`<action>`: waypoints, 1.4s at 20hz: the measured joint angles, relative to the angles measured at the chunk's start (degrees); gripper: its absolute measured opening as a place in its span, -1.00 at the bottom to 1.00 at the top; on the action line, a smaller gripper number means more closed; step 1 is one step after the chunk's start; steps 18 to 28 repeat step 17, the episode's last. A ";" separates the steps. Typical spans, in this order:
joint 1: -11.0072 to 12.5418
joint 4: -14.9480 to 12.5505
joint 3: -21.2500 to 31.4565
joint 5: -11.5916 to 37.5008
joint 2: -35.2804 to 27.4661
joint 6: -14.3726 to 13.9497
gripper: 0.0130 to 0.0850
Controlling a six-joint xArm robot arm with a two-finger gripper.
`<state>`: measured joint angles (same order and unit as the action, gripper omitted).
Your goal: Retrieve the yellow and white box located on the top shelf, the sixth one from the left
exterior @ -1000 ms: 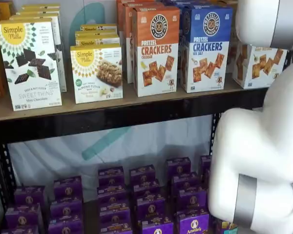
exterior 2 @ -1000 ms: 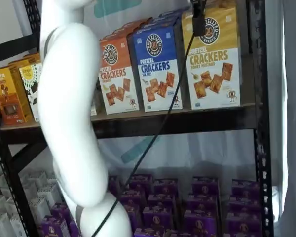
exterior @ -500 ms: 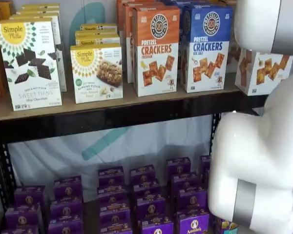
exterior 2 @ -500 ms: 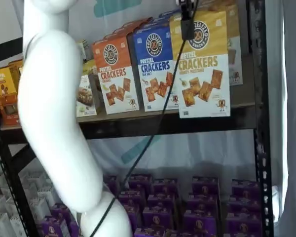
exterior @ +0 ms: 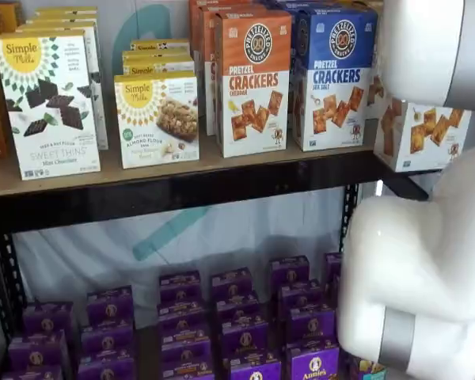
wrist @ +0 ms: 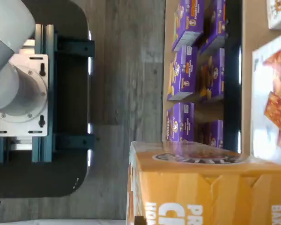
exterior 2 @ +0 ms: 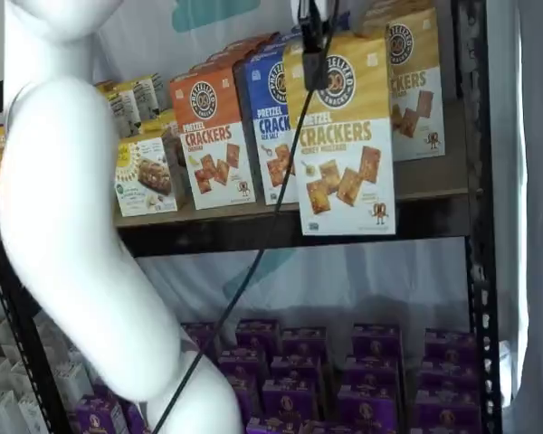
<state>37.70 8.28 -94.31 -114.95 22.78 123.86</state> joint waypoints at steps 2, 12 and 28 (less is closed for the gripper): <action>-0.95 -0.31 1.79 0.09 1.57 -0.76 0.22; -4.44 -0.78 7.09 -0.67 6.14 -4.09 0.22; -5.36 -0.87 8.38 -0.70 7.28 -4.96 0.22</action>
